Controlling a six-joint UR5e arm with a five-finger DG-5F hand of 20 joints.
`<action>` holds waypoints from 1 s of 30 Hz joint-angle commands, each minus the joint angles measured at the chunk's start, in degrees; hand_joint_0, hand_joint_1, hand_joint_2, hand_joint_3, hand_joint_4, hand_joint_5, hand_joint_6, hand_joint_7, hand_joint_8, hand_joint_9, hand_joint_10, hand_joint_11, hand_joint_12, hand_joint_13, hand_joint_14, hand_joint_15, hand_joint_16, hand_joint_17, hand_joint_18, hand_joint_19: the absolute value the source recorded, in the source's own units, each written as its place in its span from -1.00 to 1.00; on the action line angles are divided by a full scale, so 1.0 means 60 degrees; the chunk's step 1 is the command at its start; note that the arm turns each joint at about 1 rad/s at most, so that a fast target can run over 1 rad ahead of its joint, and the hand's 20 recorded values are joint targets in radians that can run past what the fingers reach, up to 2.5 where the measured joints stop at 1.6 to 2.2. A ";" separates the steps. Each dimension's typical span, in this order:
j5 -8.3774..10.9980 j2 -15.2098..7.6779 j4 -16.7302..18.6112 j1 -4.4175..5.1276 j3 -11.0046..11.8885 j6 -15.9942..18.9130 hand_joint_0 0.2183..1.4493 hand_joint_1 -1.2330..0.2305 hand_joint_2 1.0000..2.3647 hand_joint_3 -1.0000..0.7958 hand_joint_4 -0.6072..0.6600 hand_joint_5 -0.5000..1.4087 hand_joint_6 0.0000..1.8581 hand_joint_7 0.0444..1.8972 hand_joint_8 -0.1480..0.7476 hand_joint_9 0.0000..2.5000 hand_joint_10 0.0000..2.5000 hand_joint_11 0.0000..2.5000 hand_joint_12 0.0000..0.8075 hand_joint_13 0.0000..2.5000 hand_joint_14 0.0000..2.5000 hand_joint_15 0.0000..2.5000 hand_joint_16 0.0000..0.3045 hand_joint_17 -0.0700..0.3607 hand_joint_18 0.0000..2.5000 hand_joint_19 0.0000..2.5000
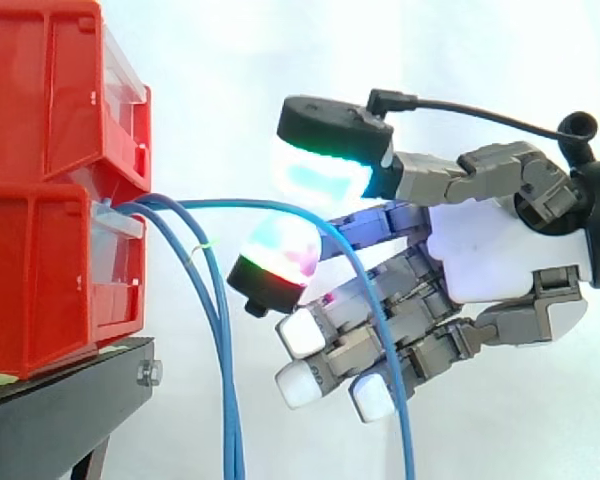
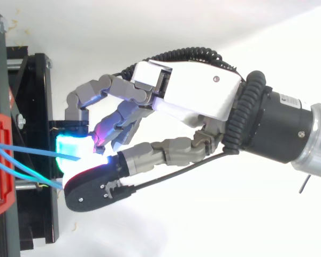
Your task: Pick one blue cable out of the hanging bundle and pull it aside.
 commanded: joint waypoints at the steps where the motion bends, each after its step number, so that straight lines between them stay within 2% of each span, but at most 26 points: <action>1: 0.0006 0.0027 -0.0067 0.0000 0.0002 -0.0007 -0.41 -0.36 -0.98 -0.30 0.03 -0.61 -0.09 0.23 0.03 -0.23 -0.99 -0.57 -0.11 -0.37 -0.99 -0.65 -0.68 -0.16 -0.29 -0.61; 7: 0.0021 0.0027 -0.0082 0.0044 0.0002 0.0008 -0.37 -0.43 -0.97 -0.09 0.09 -0.60 -0.02 0.25 0.02 -0.20 -0.99 -0.52 -0.13 -0.36 -0.99 -0.65 -0.68 -0.17 -0.27 -0.62; 14: 0.0006 0.0042 -0.0258 0.0073 0.0002 0.0008 -0.38 -0.41 -0.97 -0.06 0.12 -0.59 -0.02 0.26 0.02 -0.20 -0.99 -0.52 -0.13 -0.36 -0.99 -0.64 -0.68 -0.16 -0.29 -0.62; 17: 0.0006 0.0115 -0.0404 0.0073 0.0002 0.0022 -0.43 -0.36 -0.97 -0.15 0.13 -0.59 -0.02 0.25 0.02 -0.19 -0.99 -0.53 -0.12 -0.37 -0.99 -0.64 -0.67 -0.15 -0.31 -0.61; 19: 0.0021 0.0173 -0.0434 0.0073 0.0017 0.0022 -0.57 -0.27 -1.00 -0.41 0.10 -0.59 -0.03 0.18 0.08 -0.18 -0.99 -0.53 -0.05 -0.37 -0.99 -0.64 -0.64 -0.10 -0.30 -0.62; 20: 0.0021 0.0203 -0.0448 0.0073 0.0017 0.0022 -0.58 -0.26 -1.00 -0.43 0.10 -0.59 -0.03 0.17 0.09 -0.19 -0.99 -0.53 -0.05 -0.37 -0.99 -0.64 -0.63 -0.09 -0.30 -0.62; 26: 0.0021 0.0349 -0.0536 0.0088 0.0017 0.0008 -0.64 -0.13 -1.00 -0.44 0.12 -0.58 -0.05 0.19 0.13 -0.19 -0.99 -0.55 0.01 -0.37 -0.99 -0.65 -0.61 -0.05 -0.28 -0.62; 29: 0.0006 0.0349 -0.0609 0.0073 0.0002 0.0008 -0.60 -0.13 -1.00 -0.44 0.12 -0.59 -0.05 0.19 0.11 -0.19 -0.99 -0.55 -0.02 -0.38 -0.99 -0.65 -0.62 -0.08 -0.30 -0.61; 30: 0.0006 0.0349 -0.0609 0.0088 0.0002 0.0008 -0.55 -0.17 -1.00 -0.39 0.12 -0.59 -0.05 0.21 0.09 -0.20 -0.99 -0.55 -0.05 -0.39 -0.99 -0.64 -0.64 -0.11 -0.32 -0.60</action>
